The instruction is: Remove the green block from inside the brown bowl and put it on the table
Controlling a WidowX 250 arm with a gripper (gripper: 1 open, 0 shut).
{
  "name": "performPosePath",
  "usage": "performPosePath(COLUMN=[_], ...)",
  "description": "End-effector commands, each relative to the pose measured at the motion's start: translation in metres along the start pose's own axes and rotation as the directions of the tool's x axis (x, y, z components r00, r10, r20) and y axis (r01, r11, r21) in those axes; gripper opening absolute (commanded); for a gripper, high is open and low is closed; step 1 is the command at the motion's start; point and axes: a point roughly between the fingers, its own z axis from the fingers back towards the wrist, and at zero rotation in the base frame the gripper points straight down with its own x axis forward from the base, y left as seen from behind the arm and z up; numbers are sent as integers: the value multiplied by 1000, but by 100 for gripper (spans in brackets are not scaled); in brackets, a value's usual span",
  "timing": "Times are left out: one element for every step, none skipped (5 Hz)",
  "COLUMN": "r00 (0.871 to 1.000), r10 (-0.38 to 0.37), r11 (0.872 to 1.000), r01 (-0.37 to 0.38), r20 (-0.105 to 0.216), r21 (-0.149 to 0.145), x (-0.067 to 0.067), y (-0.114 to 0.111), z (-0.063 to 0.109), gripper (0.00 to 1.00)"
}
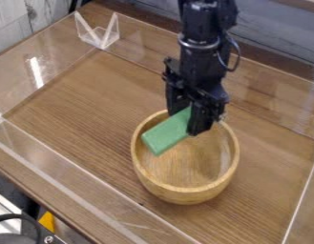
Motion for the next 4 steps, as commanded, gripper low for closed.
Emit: performPosePath(r00=[991,984,979,985], r10=[97,149,172,139], r11=[995,988,983,987], r01=[-100,-153,-178,-146], r20=[92,98,106,105], r21=[19,32,50,61], x=[1,-25,-59,-61], y=[20,58,99,107], z=[27,33,31,13], gripper=[0,0,0,0])
